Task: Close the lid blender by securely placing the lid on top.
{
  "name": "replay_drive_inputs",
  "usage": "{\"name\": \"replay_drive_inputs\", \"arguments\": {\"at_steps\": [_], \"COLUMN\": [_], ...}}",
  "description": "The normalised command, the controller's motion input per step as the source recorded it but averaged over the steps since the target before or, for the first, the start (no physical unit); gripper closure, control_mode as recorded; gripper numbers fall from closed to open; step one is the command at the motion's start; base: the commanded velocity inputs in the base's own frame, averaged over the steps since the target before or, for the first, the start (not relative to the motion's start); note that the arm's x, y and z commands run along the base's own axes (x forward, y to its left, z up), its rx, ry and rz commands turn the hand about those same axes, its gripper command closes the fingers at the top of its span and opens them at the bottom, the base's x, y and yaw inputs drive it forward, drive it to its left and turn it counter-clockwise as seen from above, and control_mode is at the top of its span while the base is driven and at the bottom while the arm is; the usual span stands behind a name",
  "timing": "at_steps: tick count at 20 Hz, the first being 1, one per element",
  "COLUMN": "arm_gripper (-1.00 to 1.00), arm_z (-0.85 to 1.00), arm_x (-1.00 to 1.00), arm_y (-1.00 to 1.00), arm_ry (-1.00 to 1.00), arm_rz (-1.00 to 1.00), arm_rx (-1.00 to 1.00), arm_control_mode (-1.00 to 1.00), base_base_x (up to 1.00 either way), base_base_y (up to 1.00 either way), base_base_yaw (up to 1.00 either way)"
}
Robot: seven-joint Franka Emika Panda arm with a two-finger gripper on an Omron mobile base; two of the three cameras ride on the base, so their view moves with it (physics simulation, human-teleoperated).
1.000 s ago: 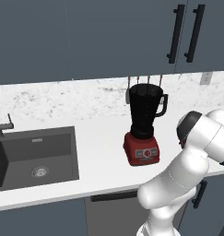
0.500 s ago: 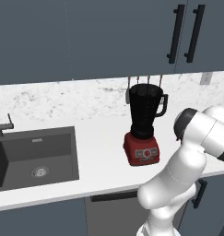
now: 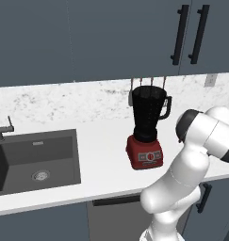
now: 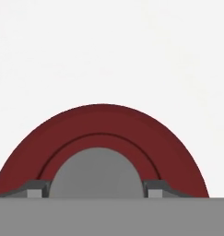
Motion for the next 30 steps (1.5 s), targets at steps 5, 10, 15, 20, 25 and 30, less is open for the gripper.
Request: {"name": "replay_drive_inputs", "arguments": {"at_steps": [5, 10, 15, 20, 25, 30], "arm_gripper": [1.00, 1.00, 1.00, 1.00, 1.00, 1.00], "arm_z": [0.00, 0.21, 0.57, 0.70, 0.82, 0.86], "arm_x": [-0.06, -0.25, -0.25, -0.20, -0.18, -0.26], "arm_y": [0.06, 0.26, 0.13, 0.02, 0.00, 0.00], "arm_ry": [0.00, -0.01, -0.03, -0.03, -0.01, 0.00], "arm_rz": [0.03, 0.07, 0.10, 0.09, 0.09, 0.06], "arm_rx": [0.00, 0.00, 0.00, 0.00, 0.00, 0.00], "arm_control_mode": [-1.00, -1.00, -1.00, -1.00, -1.00, -1.00], "base_base_x": [0.00, 0.00, 0.00, 0.00, 0.00, 0.00], "base_base_y": [0.00, 0.00, 0.00, 0.00, 0.00, 0.00], "base_base_yaw": [0.00, 0.00, 0.00, 0.00, 0.00, 0.00]}}
